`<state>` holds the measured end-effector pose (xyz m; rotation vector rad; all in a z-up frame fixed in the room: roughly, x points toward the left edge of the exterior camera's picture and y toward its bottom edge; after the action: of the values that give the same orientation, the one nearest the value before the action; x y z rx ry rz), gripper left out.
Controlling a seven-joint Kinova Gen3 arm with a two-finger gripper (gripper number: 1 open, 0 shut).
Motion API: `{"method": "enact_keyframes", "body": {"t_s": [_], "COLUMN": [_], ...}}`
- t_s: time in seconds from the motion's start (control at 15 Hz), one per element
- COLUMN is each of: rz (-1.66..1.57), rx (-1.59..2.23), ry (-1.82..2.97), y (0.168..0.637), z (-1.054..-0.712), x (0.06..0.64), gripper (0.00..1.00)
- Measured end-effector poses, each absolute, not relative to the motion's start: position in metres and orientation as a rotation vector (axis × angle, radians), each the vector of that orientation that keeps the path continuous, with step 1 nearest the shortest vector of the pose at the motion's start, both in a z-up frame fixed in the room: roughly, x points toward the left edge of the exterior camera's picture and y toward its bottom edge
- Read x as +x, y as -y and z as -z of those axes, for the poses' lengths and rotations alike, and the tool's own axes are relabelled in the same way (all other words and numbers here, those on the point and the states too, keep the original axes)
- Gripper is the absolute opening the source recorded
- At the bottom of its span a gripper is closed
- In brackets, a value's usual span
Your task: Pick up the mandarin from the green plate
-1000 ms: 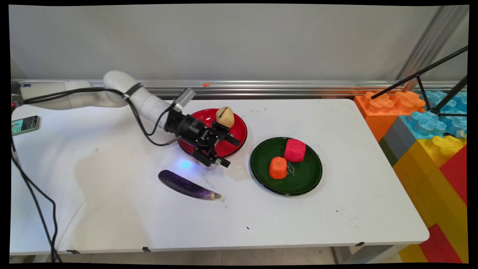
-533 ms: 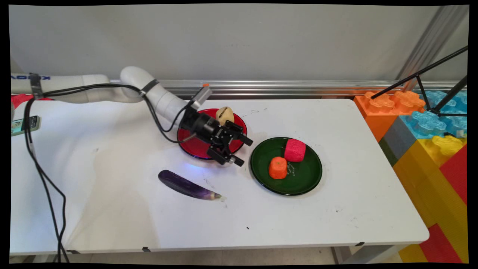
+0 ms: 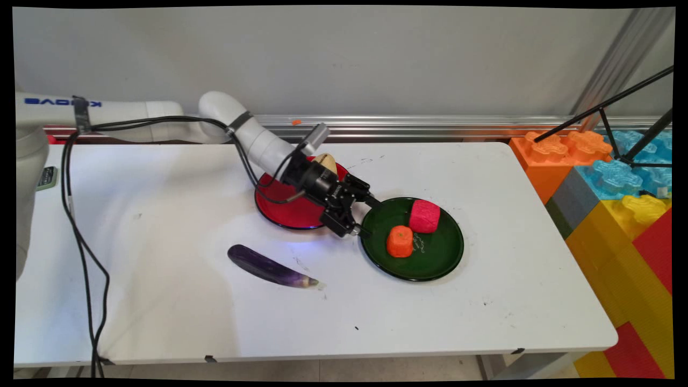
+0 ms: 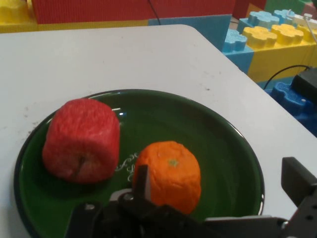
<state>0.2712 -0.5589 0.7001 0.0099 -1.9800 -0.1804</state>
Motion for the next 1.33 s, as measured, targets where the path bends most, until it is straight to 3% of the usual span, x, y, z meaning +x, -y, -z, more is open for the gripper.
{"method": "enact_keyframes", "body": {"t_s": [1.33], "rz": [0.203], "rx": [-0.031], "ry": [2.021], "y": [0.573], "z": [-0.668], "x": [0.231], "gripper": [1.0]}}
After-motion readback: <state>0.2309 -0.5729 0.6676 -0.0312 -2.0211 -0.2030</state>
